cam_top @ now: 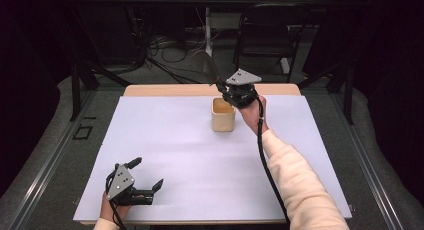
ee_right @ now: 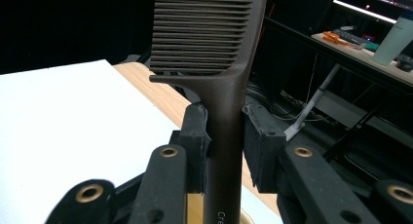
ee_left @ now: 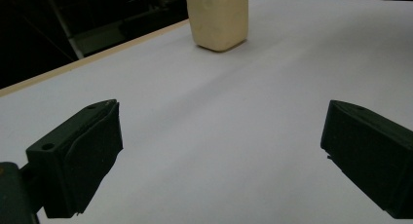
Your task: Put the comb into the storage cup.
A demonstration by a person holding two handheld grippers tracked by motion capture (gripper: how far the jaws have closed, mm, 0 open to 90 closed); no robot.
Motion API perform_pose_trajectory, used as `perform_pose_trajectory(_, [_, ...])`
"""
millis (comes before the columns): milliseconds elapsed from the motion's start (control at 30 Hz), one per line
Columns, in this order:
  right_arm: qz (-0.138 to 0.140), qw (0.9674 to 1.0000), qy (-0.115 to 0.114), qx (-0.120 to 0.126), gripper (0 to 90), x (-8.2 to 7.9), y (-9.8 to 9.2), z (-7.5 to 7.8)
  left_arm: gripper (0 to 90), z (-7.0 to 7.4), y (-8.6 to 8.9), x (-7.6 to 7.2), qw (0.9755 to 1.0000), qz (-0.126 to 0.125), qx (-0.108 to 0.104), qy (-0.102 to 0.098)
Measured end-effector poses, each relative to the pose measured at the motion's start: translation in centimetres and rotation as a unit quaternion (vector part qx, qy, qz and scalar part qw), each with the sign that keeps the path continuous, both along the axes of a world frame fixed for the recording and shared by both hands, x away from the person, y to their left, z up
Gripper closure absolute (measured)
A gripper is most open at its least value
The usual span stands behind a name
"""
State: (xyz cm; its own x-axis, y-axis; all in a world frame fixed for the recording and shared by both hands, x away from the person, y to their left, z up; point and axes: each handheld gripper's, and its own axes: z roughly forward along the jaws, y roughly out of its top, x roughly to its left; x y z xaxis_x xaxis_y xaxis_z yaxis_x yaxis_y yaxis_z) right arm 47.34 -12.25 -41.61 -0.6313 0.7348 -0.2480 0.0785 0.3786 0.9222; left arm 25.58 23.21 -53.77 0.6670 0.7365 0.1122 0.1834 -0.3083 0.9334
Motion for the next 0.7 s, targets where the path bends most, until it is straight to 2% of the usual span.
perform_pose_trajectory(700, [0.002,0.9999,-0.001,0.011,72.0,0.58,0.43,-0.62,1.5,0.01,0.04,-0.02,1.0,0.0,0.0,0.0])
